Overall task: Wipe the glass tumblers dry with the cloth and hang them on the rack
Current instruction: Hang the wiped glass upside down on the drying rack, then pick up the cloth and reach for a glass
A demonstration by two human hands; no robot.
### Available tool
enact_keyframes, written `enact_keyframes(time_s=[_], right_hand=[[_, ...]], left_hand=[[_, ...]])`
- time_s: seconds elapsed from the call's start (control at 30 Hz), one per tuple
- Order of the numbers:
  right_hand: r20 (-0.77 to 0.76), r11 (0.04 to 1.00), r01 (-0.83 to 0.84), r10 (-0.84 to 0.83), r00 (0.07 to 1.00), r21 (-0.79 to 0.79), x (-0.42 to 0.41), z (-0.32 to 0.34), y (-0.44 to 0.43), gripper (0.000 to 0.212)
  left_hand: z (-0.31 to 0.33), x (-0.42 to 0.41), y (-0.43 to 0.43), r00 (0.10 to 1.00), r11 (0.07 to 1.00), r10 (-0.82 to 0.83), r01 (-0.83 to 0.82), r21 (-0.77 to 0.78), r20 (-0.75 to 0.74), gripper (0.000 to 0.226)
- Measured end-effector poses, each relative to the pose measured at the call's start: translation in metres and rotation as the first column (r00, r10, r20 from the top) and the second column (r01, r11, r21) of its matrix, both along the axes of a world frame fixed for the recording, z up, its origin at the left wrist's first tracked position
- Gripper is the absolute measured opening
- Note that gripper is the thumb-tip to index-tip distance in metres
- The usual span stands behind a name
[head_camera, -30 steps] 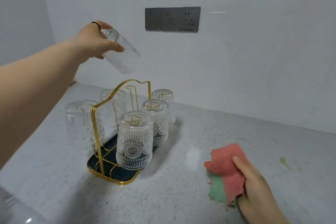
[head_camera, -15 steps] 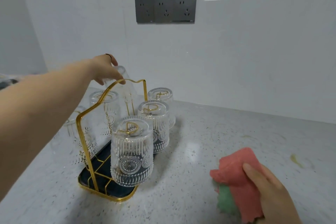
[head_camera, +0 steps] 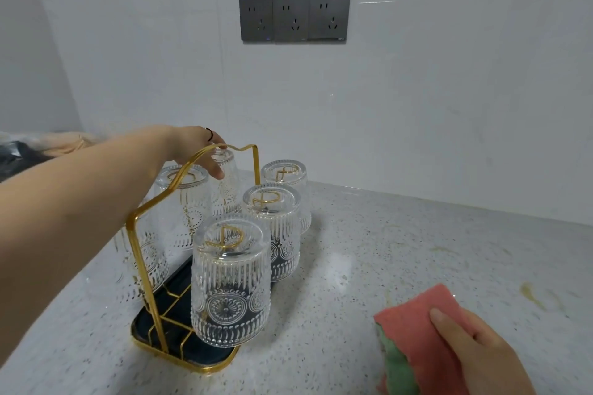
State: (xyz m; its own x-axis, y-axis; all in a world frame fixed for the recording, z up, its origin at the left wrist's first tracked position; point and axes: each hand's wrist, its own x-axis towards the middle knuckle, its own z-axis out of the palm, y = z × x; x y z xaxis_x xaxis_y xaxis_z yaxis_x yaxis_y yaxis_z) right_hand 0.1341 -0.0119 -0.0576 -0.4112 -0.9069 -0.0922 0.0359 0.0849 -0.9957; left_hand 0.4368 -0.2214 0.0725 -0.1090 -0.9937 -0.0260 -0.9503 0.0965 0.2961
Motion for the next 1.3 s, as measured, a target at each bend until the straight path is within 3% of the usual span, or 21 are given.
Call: enact_keyframes(time_s=[0.1,0.23,0.37,0.5,0.53,0.6,0.63,0.67,0.73,0.8,0.9,1.13,1.3], right_hand=[[-0.035,1.0,0.014,-0.013,0.999,0.025,0.0,-0.001,-0.003,0.003],[-0.03,1.0,0.024,-0.023,0.999,0.02,-0.003,-0.009,-0.007,0.013],[0.128,0.999,-0.027,0.03,0.991,-0.027,0.003,-0.012,-0.004,0.024],[0.167,0.99,-0.133,0.138,0.976,-0.038,0.002,-0.014,-0.004,0.035],[0.113,0.987,-0.159,0.161,0.98,-0.029,0.0,-0.016,0.001,0.04],[-0.15,0.978,-0.207,0.207,0.967,0.016,0.0,-0.021,0.002,0.049],[-0.357,0.979,-0.198,0.205,0.911,0.055,0.0,-0.023,0.004,0.053],[-0.599,0.985,-0.151,0.172,0.782,0.086,0.001,-0.022,0.008,0.056],[-0.914,0.989,-0.126,0.12,0.387,0.077,0.006,-0.02,0.014,0.059],[-0.963,0.956,-0.262,0.187,0.192,0.133,0.014,-0.02,0.018,0.057],[-0.899,0.847,-0.367,0.433,0.059,0.384,0.025,-0.026,0.027,0.054],[-0.872,0.848,-0.289,0.484,0.078,0.444,-0.012,-0.032,0.071,0.052],[-0.875,0.897,-0.141,0.439,0.202,0.418,-0.082,-0.036,0.114,0.052]], left_hand=[[-0.001,0.001,0.0,1.0,1.0,-0.022,0.022,0.015,-0.008,0.065],[0.005,0.007,0.01,0.995,1.0,0.03,-0.029,0.008,-0.093,0.06],[0.023,0.012,0.039,0.96,0.96,0.095,-0.158,-0.23,-0.263,0.046],[0.039,0.003,0.082,0.922,0.881,0.029,-0.206,-0.425,-0.387,0.035],[0.039,-0.003,0.098,0.919,0.866,-0.002,-0.195,-0.46,-0.393,0.034],[0.035,-0.012,0.12,0.916,0.847,-0.056,-0.167,-0.505,-0.397,0.031],[0.032,-0.018,0.13,0.914,0.835,-0.081,-0.155,-0.527,-0.397,0.029],[0.03,-0.025,0.142,0.914,0.823,-0.106,-0.14,-0.55,-0.392,0.029],[0.026,-0.038,0.163,0.911,0.808,-0.143,-0.119,-0.578,-0.388,0.028],[0.023,-0.052,0.182,0.903,0.779,-0.19,-0.101,-0.619,-0.386,0.026],[0.01,-0.077,0.214,0.827,0.758,-0.326,-0.06,-0.649,-0.458,0.022],[-0.08,-0.163,0.25,0.661,0.853,-0.479,0.193,-0.485,-0.578,0.031],[-0.127,-0.223,0.247,0.686,0.887,-0.462,0.345,-0.307,-0.562,0.021]])
